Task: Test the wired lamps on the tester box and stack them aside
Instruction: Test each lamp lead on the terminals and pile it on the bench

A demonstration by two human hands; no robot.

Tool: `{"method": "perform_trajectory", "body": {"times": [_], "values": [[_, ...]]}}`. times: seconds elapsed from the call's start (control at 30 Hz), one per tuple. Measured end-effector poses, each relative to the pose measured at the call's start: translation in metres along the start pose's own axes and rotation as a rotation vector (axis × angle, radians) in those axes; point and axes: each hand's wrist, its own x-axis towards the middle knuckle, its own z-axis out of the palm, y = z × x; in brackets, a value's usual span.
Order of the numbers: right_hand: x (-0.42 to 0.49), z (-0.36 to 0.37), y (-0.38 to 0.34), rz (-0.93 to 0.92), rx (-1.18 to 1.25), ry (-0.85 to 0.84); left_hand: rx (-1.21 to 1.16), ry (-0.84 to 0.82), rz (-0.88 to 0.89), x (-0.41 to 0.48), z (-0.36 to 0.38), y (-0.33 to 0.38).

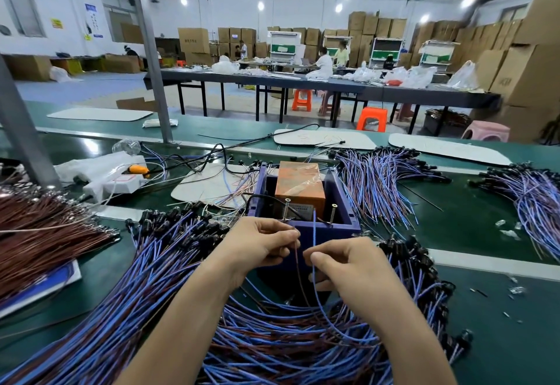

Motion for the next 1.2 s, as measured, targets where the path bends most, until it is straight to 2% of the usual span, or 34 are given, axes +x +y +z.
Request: {"method": "perform_trajectory", "body": {"times": [0.1, 0.23, 0.47, 0.9, 1.0, 1.07, 1.13, 1.2], "values": [[0.001, -0.004, 0.002, 0.05, -0.019, 0.035, 0.04, 0.029, 0.009, 0.002, -0.002, -0.002], [0.002, -0.005, 0.003, 0.105, -0.045, -0.008, 0.075, 0.069, 0.026, 0.003, -0.004, -0.002], [0.001, -0.006, 0.004, 0.101, -0.107, -0.016, 0.142, 0.171, 0.099, 0.005, 0.0, -0.005], [-0.003, -0.01, 0.0, 0.078, -0.102, -0.04, 0.147, 0.162, 0.108, 0.003, 0.001, -0.003], [-0.006, -0.01, -0.003, -0.002, -0.146, -0.181, 0.189, 0.023, 0.075, 0.0, -0.008, 0.001], [-0.009, -0.009, -0.007, -0.033, -0.25, -0.368, 0.182, -0.027, 0.062, -0.001, -0.018, 0.005], [-0.013, -0.006, -0.012, -0.018, -0.277, -0.585, 0.158, 0.027, 0.062, 0.0, -0.032, 0.008], [-0.015, -0.003, -0.016, 0.006, -0.265, -0.717, 0.16, 0.161, 0.076, 0.002, -0.049, 0.008]]}}
